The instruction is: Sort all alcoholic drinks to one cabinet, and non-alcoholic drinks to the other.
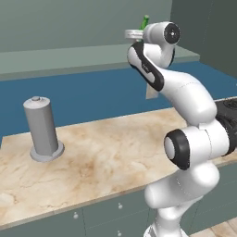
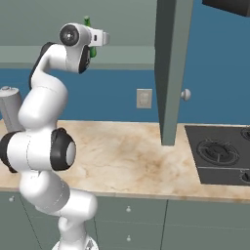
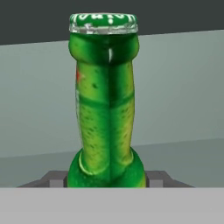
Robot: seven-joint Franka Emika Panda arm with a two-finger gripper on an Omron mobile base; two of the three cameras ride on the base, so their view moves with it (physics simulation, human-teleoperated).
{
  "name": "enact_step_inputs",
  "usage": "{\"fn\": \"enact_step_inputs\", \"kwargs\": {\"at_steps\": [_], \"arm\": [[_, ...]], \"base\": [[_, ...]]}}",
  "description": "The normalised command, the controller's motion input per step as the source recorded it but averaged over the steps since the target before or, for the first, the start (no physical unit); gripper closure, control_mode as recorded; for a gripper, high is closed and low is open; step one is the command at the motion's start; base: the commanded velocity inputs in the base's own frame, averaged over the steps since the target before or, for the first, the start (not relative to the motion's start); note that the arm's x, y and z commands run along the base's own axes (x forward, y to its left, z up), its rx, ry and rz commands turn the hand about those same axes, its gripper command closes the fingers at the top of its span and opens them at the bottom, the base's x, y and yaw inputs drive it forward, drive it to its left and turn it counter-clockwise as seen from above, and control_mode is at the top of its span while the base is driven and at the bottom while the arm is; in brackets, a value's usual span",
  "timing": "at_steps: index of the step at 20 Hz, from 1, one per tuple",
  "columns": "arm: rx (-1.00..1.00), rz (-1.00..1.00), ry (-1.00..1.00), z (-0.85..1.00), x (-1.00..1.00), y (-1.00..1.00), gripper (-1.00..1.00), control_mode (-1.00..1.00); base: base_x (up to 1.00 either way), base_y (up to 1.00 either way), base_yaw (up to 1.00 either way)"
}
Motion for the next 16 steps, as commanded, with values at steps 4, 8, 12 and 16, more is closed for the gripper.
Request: {"fn": "enact_step_inputs", "kwargs": {"at_steps": [4,8,12,16], "arm": [[0.0,0.0,0.0,-0.1,0.21,0.03,1.0,-1.0],[0.0,0.0,0.0,-0.11,0.2,0.03,1.0,-1.0],[0.0,0.0,0.01,-0.1,0.15,0.02,1.0,-1.0],[0.0,0.0,0.05,-0.05,0.08,0.01,-1.0,-1.0]], "base": [[0.0,0.0,0.0],[0.0,0.0,0.0],[0.0,0.0,0.0],[0.0,0.0,0.0]]}}
